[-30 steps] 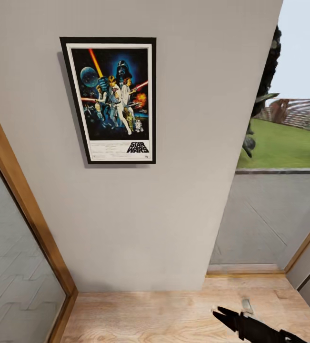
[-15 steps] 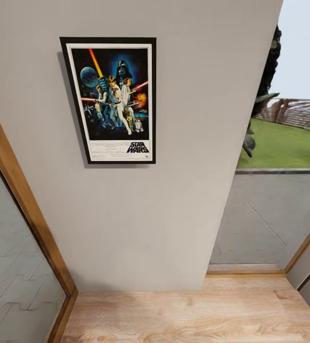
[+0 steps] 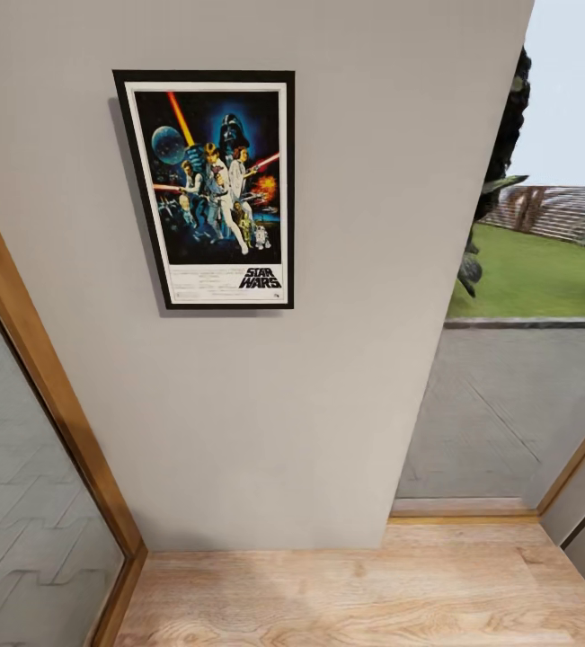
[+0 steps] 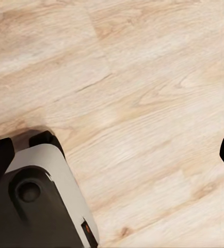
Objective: Pick up the poster from the kitchen countertop and hang it on one of the wall nails in the kitchen.
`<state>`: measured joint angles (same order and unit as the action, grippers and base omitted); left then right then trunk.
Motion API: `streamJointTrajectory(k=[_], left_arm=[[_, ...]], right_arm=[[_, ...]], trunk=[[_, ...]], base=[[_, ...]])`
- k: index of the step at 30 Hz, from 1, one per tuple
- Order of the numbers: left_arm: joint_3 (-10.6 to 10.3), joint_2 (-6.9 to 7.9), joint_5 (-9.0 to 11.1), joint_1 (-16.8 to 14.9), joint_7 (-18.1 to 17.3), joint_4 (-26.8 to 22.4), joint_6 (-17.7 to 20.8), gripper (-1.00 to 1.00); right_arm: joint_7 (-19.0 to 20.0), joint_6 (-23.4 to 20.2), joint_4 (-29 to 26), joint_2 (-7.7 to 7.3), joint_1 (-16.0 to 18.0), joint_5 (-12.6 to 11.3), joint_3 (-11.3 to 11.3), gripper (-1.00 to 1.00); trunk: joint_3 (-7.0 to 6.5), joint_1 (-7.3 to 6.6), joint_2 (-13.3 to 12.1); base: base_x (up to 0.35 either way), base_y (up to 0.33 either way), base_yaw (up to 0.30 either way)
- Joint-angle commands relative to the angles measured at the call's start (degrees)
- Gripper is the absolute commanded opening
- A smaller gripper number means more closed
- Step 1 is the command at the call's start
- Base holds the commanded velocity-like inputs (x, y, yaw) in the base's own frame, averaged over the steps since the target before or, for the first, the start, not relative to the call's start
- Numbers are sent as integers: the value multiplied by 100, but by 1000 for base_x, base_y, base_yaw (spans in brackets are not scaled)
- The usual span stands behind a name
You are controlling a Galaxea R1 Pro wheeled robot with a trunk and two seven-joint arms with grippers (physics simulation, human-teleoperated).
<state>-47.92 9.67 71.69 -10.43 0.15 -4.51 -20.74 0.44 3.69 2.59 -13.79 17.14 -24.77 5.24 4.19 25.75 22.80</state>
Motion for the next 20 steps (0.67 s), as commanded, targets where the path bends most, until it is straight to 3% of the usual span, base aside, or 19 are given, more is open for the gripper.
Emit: streamJointTrajectory(k=[1, 7, 20], left_arm=[[-49, 2, 56, -3, 8, -6, -15, 100], [-45, 0, 49, -3, 19, 0, -17, 100], [-32, 7, 38, -3, 20, 11, -26, 100]], right_arm=[[3, 35, 22, 29, 10, -50, 48, 100], [0, 35, 23, 156, 9, -54, 46, 100], [0, 35, 23, 175, 8, -54, 39, 100]], trunk=[[13, 3, 12], [13, 3, 12], [13, 3, 12]], base=[[0, 0, 0], [0, 0, 0], [0, 0, 0]])
